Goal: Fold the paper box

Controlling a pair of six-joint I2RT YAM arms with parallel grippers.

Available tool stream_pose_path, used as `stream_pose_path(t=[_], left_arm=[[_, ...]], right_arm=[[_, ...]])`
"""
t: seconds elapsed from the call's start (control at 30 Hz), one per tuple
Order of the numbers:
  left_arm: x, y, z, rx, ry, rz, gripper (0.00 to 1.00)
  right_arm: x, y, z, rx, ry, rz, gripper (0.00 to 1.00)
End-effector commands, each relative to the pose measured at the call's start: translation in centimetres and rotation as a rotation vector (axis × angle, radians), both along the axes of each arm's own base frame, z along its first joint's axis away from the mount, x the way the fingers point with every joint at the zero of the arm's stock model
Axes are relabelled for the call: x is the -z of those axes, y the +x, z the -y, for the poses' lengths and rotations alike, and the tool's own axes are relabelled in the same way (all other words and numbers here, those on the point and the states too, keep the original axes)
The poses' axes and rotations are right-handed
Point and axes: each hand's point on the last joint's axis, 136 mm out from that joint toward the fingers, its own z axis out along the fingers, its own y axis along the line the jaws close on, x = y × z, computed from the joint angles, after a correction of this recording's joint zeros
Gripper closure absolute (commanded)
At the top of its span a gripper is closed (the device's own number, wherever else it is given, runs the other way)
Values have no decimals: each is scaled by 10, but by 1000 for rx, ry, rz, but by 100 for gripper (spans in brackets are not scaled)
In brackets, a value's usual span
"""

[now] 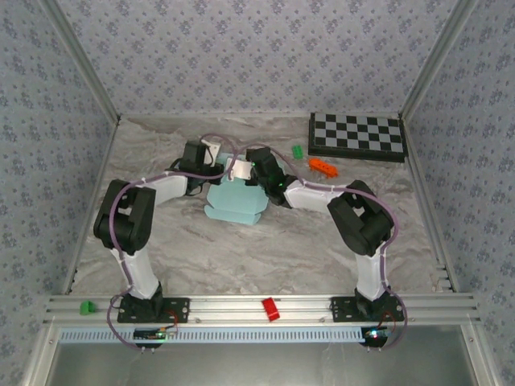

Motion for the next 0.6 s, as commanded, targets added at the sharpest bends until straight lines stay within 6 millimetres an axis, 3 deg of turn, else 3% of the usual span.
stream_pose_path(t=[0.0,0.3,0.57], left_arm=[[-13,-10,-6,-36,24,-8,97],[-25,-25,-19,-161,65,-66,99],[-33,-41,-35,-299,70,-143,100]], right_arm=[[-32,2,2,75,99,27,45],[-87,-20,17,170,294,-65,36],[-109,-34,50,309,504,-282,35]])
